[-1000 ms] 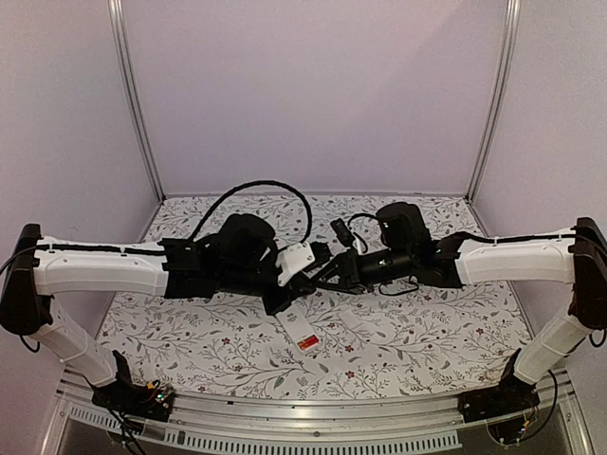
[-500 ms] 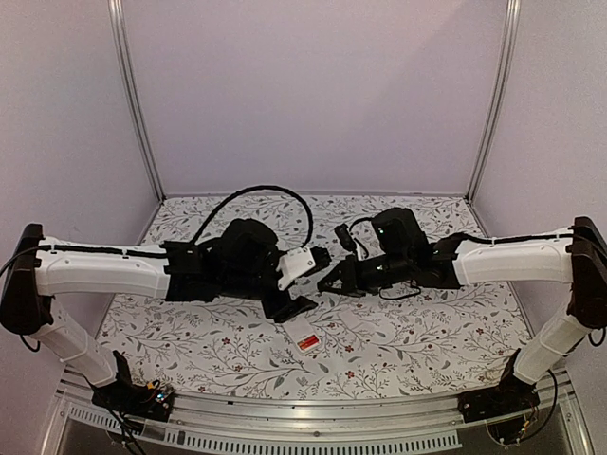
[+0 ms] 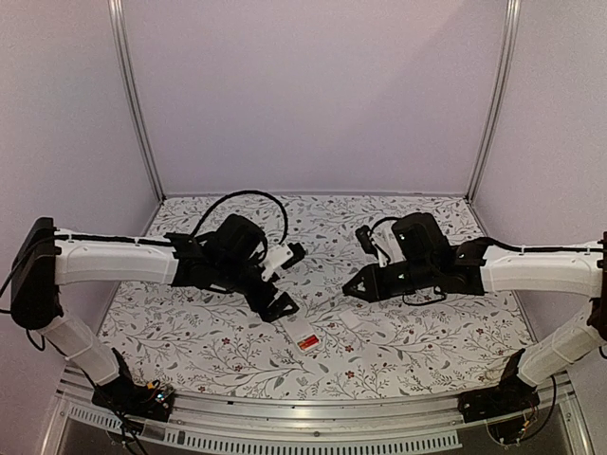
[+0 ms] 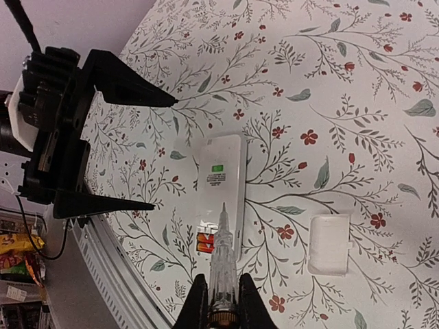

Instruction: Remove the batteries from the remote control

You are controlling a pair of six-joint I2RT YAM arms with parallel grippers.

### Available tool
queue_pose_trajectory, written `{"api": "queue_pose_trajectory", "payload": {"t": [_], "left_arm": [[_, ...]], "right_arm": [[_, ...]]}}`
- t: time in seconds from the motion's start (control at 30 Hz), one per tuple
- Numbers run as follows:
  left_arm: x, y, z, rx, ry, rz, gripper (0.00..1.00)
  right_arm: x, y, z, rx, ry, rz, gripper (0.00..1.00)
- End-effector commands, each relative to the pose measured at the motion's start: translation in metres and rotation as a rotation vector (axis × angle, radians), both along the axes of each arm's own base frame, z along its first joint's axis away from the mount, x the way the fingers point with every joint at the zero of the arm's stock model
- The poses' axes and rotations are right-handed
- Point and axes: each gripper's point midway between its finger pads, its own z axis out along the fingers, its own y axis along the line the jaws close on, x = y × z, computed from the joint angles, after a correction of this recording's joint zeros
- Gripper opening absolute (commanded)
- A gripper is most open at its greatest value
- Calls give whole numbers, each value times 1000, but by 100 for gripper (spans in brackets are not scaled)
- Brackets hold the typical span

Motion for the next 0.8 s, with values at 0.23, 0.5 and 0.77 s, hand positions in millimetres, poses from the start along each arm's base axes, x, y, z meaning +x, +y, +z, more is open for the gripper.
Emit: {"api": "queue_pose_trajectory", "payload": {"t": [0.23,0.5,0.77], "left_arm": [[-18,-12,-41,80,150,-48,100],[-13,-11,-62,159,140,-16,100],[-20,-17,-72,165,171,-38,100]], "right_arm": [[-20,-6,-14,-28,11,70,0],[-25,-2,-21,-38,33,100,0],[-29,-2,-29,-55,59,104,0]]}}
